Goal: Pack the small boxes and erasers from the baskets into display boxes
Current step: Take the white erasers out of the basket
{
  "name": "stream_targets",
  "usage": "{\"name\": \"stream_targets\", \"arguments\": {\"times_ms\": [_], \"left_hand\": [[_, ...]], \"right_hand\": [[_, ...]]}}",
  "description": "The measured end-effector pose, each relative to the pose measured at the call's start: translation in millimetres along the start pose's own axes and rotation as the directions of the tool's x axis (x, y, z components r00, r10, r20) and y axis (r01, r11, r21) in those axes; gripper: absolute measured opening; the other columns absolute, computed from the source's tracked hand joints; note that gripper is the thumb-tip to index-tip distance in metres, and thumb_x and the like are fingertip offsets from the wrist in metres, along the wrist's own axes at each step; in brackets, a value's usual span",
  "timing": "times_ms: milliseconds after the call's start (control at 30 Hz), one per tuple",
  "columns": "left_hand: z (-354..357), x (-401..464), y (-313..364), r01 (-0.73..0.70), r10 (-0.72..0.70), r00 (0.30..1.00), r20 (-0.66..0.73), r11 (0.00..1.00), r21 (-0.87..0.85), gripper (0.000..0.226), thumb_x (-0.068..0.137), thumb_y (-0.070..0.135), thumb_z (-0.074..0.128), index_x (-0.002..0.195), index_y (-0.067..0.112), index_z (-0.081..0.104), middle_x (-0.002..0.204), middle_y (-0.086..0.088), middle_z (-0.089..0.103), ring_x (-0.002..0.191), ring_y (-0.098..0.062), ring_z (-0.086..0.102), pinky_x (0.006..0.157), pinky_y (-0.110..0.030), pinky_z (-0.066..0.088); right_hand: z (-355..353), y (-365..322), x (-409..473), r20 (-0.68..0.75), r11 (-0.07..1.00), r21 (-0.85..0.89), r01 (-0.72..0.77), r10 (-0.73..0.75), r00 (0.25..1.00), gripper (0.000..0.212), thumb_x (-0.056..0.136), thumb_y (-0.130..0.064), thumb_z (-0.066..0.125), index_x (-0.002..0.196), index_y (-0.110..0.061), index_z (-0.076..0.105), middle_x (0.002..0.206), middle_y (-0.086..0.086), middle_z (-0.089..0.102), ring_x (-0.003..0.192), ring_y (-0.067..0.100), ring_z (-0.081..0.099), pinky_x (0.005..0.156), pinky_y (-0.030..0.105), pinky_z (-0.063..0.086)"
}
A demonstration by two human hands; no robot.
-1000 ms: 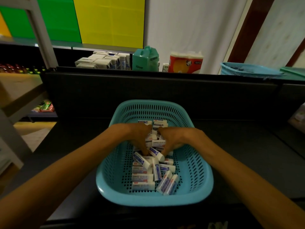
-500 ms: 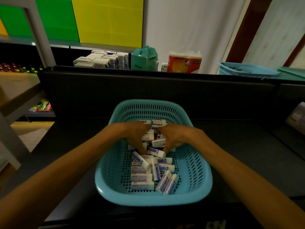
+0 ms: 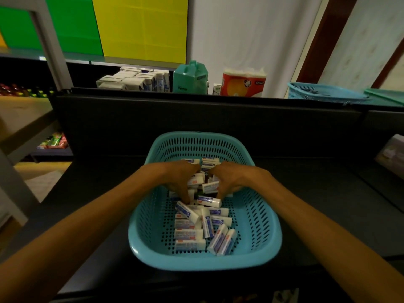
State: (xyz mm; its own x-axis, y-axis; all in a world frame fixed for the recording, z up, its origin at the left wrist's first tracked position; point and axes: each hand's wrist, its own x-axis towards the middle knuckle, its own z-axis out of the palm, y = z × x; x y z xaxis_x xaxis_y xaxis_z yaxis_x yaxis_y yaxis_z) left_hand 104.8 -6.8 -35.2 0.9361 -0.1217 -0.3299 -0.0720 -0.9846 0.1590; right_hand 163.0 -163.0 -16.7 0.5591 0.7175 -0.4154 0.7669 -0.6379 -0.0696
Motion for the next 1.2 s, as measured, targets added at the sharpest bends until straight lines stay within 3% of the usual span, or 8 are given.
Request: {"name": "stream_targets", "arguments": {"times_ms": [167, 300, 400, 567, 667, 833, 933, 1200], "left_hand": [[0, -5, 0, -0.002, 0.002, 1.000, -0.018, 1.000, -0.003, 0.085, 0.062, 0.037, 0.084, 0.131, 0.024, 0.035, 0.120, 0.003, 0.052, 0.092, -0.010, 0.043, 0.083, -0.023, 0.041], [-1, -8, -1, 0.003, -0.007, 0.997, -0.072, 0.998, -0.056, 0.078, 0.060, 0.031, 0.085, 0.123, 0.024, 0.038, 0.101, 0.008, 0.048, 0.088, -0.010, 0.047, 0.076, -0.024, 0.041], [-3, -9, -4, 0.010, -0.018, 0.994, -0.107, 0.997, -0.078, 0.080, 0.059, 0.031, 0.085, 0.123, 0.025, 0.038, 0.110, 0.004, 0.051, 0.093, -0.012, 0.047, 0.082, -0.027, 0.044], [-2, -10, -3, 0.028, -0.037, 0.992, -0.119, 0.997, -0.068, 0.081, 0.061, 0.028, 0.085, 0.125, 0.025, 0.036, 0.115, 0.002, 0.051, 0.094, -0.013, 0.046, 0.085, -0.029, 0.045], [-3, -11, -4, 0.015, -0.033, 0.986, -0.161, 0.993, -0.113, 0.075, 0.061, 0.025, 0.084, 0.119, 0.028, 0.039, 0.107, 0.006, 0.049, 0.094, -0.012, 0.047, 0.083, -0.028, 0.045], [-4, -15, -6, -0.004, -0.029, 0.980, -0.195, 0.986, -0.167, 0.073, 0.061, 0.022, 0.084, 0.116, 0.032, 0.038, 0.101, 0.011, 0.048, 0.094, -0.012, 0.051, 0.084, -0.031, 0.048], [-5, -19, -8, -0.031, -0.011, 0.975, -0.221, 0.983, -0.183, 0.068, 0.062, 0.022, 0.083, 0.110, 0.034, 0.036, 0.101, 0.011, 0.048, 0.093, -0.011, 0.051, 0.080, -0.027, 0.046], [-6, -24, -9, -0.053, -0.006, 0.960, -0.279, 0.978, -0.204, 0.068, 0.062, 0.022, 0.083, 0.108, 0.034, 0.035, 0.100, 0.012, 0.049, 0.090, -0.009, 0.052, 0.074, -0.024, 0.045]], "right_hand": [[1, 0, 1, -0.019, 0.999, -0.052, -0.002, 0.002, 1.000, 0.067, 0.072, -0.034, 0.081, 0.128, -0.014, 0.049, 0.121, 0.006, 0.056, 0.103, 0.020, 0.053, 0.081, 0.028, 0.046], [1, 0, -2, -0.056, 1.000, -0.016, -0.004, 0.003, 0.998, 0.077, 0.070, -0.036, 0.081, 0.135, -0.017, 0.044, 0.125, 0.005, 0.054, 0.108, 0.022, 0.052, 0.085, 0.031, 0.047], [0, 0, -3, -0.119, 1.000, 0.005, -0.018, 0.018, 0.993, 0.073, 0.071, -0.034, 0.079, 0.133, -0.018, 0.045, 0.119, 0.004, 0.055, 0.099, 0.019, 0.053, 0.077, 0.031, 0.047], [2, -3, -1, -0.080, 0.999, 0.002, -0.048, 0.048, 0.996, 0.061, 0.069, -0.033, 0.080, 0.121, -0.018, 0.053, 0.107, 0.002, 0.057, 0.091, 0.018, 0.055, 0.072, 0.032, 0.050], [1, -5, 2, -0.054, 0.998, -0.009, -0.063, 0.062, 0.997, 0.061, 0.070, -0.031, 0.080, 0.122, -0.017, 0.052, 0.113, 0.005, 0.054, 0.097, 0.020, 0.054, 0.075, 0.033, 0.049], [-2, -5, 6, 0.036, 0.996, 0.013, -0.088, 0.087, 0.996, 0.086, 0.072, -0.031, 0.080, 0.143, -0.020, 0.034, 0.137, 0.006, 0.045, 0.119, 0.024, 0.046, 0.090, 0.032, 0.044], [-2, -7, 5, 0.054, 0.998, -0.014, -0.060, 0.061, 0.997, 0.085, 0.074, -0.031, 0.078, 0.144, -0.020, 0.033, 0.142, 0.006, 0.042, 0.125, 0.025, 0.043, 0.092, 0.031, 0.040], [-1, -7, 8, 0.051, 0.996, -0.023, -0.081, 0.082, 0.995, 0.077, 0.070, -0.035, 0.081, 0.135, -0.018, 0.044, 0.128, 0.004, 0.049, 0.106, 0.021, 0.049, 0.086, 0.033, 0.047]]}}
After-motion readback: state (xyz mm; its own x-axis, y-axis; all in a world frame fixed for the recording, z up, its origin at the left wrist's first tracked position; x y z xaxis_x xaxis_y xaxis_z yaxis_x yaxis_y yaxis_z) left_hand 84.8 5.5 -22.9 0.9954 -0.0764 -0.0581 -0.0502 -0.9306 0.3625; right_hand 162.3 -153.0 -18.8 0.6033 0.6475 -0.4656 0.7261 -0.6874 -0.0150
